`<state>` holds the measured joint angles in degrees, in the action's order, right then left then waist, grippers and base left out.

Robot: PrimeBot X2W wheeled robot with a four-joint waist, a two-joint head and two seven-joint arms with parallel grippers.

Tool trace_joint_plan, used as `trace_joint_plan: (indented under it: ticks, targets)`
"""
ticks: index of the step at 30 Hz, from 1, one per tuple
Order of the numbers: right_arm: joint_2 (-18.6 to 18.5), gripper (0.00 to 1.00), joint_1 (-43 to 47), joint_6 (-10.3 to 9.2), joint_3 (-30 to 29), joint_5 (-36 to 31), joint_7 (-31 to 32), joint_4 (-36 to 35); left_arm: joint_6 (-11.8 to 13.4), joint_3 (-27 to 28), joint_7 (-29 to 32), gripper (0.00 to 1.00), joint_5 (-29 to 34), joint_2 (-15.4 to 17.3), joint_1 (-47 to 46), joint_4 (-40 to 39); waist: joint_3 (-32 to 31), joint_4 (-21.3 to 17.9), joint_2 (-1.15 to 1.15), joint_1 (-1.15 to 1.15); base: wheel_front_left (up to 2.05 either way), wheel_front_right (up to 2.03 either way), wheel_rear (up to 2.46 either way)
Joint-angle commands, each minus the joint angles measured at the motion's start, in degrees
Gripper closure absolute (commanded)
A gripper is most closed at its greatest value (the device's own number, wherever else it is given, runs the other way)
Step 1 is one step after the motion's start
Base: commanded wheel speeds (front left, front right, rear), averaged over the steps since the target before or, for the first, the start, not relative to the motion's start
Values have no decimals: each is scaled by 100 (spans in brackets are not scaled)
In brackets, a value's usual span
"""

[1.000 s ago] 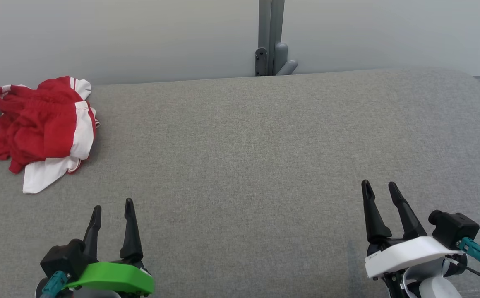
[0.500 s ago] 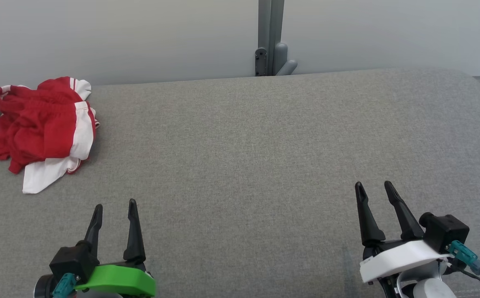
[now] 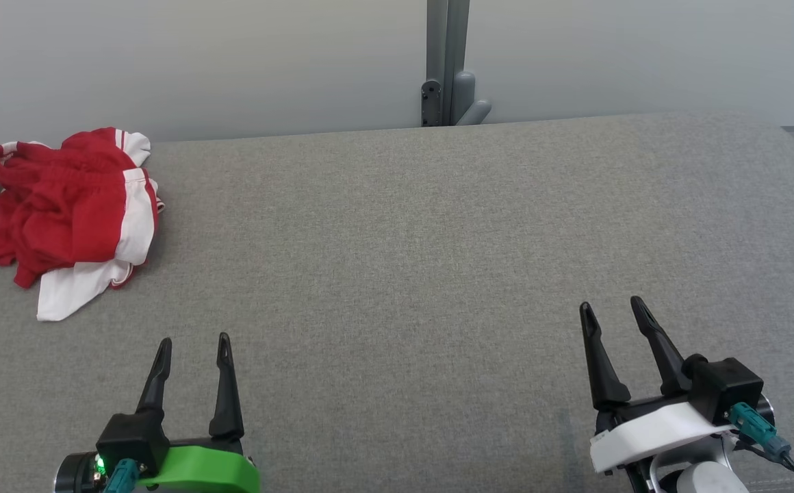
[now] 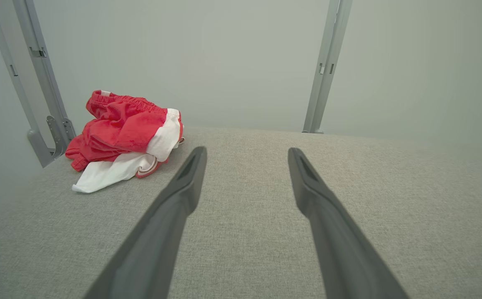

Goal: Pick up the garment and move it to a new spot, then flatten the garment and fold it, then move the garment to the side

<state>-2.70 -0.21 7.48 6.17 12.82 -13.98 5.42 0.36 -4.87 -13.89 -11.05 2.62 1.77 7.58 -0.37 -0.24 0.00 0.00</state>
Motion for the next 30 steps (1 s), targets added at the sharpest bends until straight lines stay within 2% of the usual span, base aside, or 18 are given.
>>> trace_joint_plan:
  ticks: [1,10,30]
  targets:
    - [-27,0,71,2,14,-111,-44,-43,28,-3,-39,0,92,41,66,-22,0,2,0,0,0,0,0]
    - [-30,0,91,1,42,-429,-131,-33,54,-3,-140,0,396,44,110,20,6,-2,0,0,0,0,0]
    - [-30,0,64,1,9,-358,-124,41,50,-4,-131,0,331,43,88,78,21,3,0,0,0,0,0]
